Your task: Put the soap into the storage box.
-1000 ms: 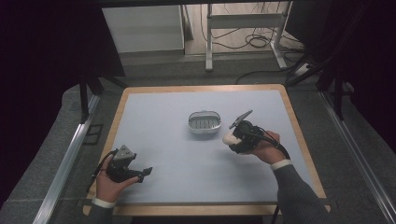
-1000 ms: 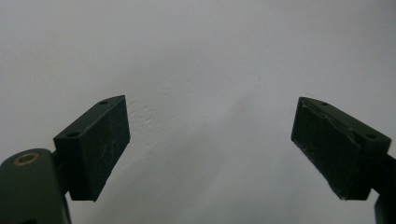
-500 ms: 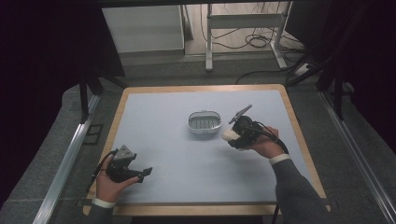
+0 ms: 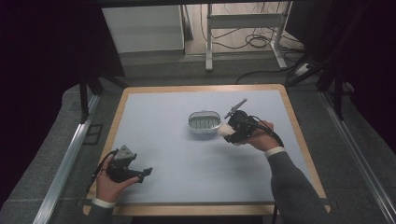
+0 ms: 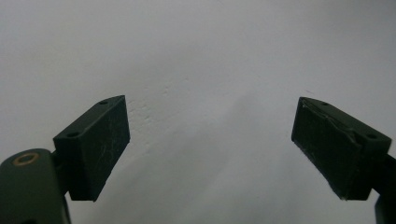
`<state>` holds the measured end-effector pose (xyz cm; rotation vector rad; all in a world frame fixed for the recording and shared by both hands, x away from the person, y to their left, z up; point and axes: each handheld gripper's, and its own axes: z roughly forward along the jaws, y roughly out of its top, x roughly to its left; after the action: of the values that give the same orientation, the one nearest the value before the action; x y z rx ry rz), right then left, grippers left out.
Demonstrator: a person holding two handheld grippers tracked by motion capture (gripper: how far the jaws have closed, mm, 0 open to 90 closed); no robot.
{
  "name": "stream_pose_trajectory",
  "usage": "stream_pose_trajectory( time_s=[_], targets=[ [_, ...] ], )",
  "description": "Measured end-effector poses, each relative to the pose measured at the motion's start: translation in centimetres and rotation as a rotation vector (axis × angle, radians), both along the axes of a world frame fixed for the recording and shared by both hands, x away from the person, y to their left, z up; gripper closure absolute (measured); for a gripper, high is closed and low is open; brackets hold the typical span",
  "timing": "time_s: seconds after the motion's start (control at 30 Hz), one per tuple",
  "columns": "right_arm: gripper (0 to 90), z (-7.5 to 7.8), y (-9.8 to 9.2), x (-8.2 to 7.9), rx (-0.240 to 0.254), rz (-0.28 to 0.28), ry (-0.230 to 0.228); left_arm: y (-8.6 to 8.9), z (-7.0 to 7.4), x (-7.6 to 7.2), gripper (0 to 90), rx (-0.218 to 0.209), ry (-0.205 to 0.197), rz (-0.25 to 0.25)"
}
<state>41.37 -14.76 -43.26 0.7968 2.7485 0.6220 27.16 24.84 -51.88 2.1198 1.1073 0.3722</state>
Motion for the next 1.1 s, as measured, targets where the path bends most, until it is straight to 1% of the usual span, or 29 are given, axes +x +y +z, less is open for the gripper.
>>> stream_pose_trajectory(
  time_s=[0.07, 0.27, 0.43, 0.5, 0.67, 0.73, 0.87, 0.9, 0.97, 1.1],
  targets=[
    [49.2, 0.1, 0.3, 0.3, -0.002, 0.009, -0.005, 0.0, 0.0, 0.0, 11.9, 0.001, -0.001, 0.000],
    [49.3, 0.4, 1.1, 1.0, 0.001, 0.011, -0.006, 0.0, 0.0, 0.0, 12.0, 0.001, -0.001, -0.001],
    [49.2, 0.6, 1.6, 1.7, 0.001, 0.010, -0.010, 0.0, 0.0, 0.0, 12.0, -0.007, -0.004, 0.008],
    [49.3, 0.7, 1.6, 1.8, -0.002, 0.017, -0.012, 0.0, 0.0, 0.0, 11.9, 0.003, 0.000, 0.000],
    [49.2, 0.8, 2.0, 2.3, 0.003, 0.027, -0.007, 0.0, 0.0, 0.0, 12.0, -0.007, -0.003, 0.008],
    [49.3, 0.7, 2.2, 2.5, -0.011, 0.032, -0.008, 0.1, 0.0, 0.0, 12.0, -0.005, -0.005, 0.006],
    [49.2, 0.7, 2.6, 2.7, -0.012, 0.041, -0.011, 0.1, 0.0, -0.1, 12.0, -0.003, -0.002, 0.004],
    [49.2, 0.7, 2.6, 2.9, -0.010, 0.050, -0.016, 0.1, 0.0, -0.1, 12.0, -0.004, -0.001, 0.004],
    [49.2, 0.8, 2.8, 3.0, -0.009, 0.056, -0.007, 0.1, 0.1, -0.1, 12.0, -0.004, -0.002, 0.004],
    [49.2, 1.0, 3.1, 3.4, -0.003, 0.070, -0.007, 0.1, 0.1, 0.0, 12.0, -0.007, -0.005, 0.006]
  ],
)
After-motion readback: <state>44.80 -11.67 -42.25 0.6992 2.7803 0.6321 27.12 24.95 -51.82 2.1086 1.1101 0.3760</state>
